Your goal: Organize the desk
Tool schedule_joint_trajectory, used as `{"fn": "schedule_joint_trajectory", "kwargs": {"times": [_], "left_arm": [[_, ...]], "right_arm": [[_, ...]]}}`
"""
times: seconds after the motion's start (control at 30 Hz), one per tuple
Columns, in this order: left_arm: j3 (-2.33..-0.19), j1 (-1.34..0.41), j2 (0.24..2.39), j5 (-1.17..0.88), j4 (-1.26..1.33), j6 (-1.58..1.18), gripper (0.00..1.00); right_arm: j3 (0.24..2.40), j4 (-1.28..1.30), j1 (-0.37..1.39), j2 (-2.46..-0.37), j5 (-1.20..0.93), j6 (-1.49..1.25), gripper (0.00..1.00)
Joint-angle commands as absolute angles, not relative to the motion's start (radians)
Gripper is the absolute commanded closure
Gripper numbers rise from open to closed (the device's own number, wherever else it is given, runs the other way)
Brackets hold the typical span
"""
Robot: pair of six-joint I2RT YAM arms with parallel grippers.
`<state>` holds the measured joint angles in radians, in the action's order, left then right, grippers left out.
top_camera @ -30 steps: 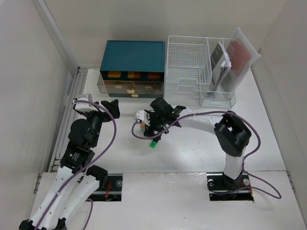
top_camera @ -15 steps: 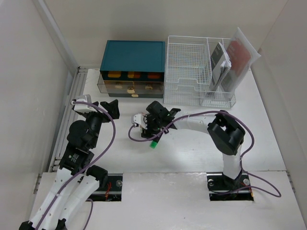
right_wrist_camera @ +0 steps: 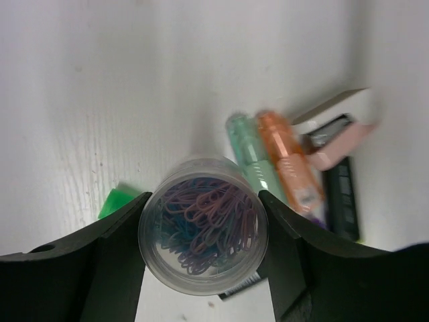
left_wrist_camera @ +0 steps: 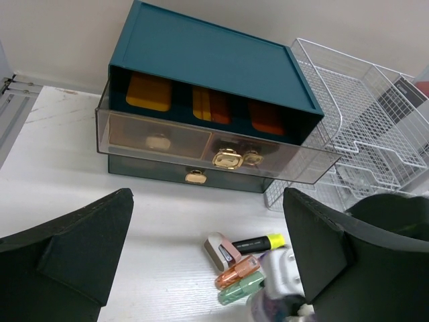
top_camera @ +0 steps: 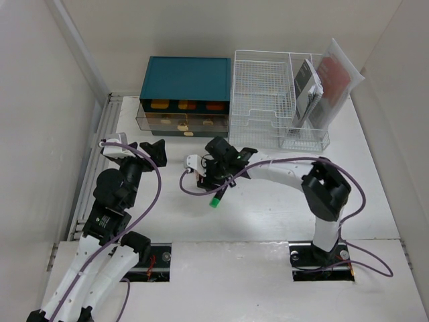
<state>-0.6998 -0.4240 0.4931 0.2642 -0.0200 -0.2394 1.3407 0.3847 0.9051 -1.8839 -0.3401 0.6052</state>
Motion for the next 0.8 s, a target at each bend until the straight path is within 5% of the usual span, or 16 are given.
{"fn": "schedule_joint_trajectory", "kwargs": {"times": [0.0, 0.37, 0.77], "left_arm": [[-0.709, -0.422, 0.476, 0.273, 0.015, -0.227, 0.08], [-0.709, -0.422, 0.476, 0.273, 0.015, -0.227, 0.08], [-0.709, -0.422, 0.476, 0.273, 0.015, -0.227, 0.08]], "right_arm": [[1.457, 0.387, 0.916, -1.691, -0.312, 0.603, 0.72], [1.503, 0.220, 0.916, -1.540, -0.042, 0.575, 0.76], [1.483, -0.147, 0.887, -1.620, 0.386, 0.489, 0.84]]}}
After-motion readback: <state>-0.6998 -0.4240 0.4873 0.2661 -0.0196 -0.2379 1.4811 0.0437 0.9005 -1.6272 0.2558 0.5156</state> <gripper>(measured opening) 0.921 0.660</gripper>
